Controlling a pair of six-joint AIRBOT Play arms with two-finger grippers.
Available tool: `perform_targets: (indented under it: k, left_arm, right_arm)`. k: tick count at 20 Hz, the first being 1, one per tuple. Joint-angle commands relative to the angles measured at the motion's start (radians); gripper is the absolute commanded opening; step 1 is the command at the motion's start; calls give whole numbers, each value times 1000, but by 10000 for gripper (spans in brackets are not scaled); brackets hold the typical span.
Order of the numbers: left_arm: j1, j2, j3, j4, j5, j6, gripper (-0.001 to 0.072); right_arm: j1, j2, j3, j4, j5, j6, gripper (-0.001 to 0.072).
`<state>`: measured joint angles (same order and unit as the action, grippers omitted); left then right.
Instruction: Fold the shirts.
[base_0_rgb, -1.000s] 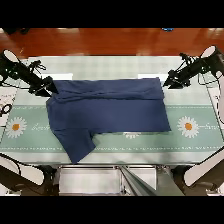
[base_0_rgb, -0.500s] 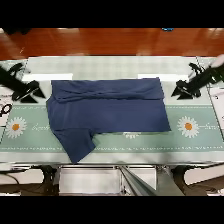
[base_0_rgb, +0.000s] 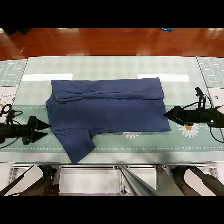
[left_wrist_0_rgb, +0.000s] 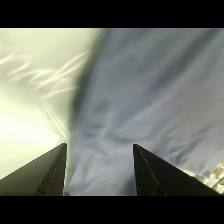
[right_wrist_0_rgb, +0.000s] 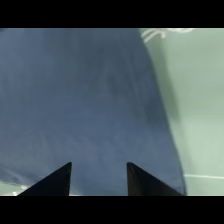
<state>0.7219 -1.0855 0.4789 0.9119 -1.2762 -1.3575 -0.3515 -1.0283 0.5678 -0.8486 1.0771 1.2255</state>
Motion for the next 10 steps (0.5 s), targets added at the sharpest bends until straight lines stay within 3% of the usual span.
perform_targets:
  k: [1,10]
  left_arm:
    - [-23,19,-90,-29,45,18,507]
    - [-174,-45,-90,-38,90,15,508]
  right_arm:
    - [-3,76,-61,76,1,-40,405]
    - [-2,76,-61,113,7,-56,405]
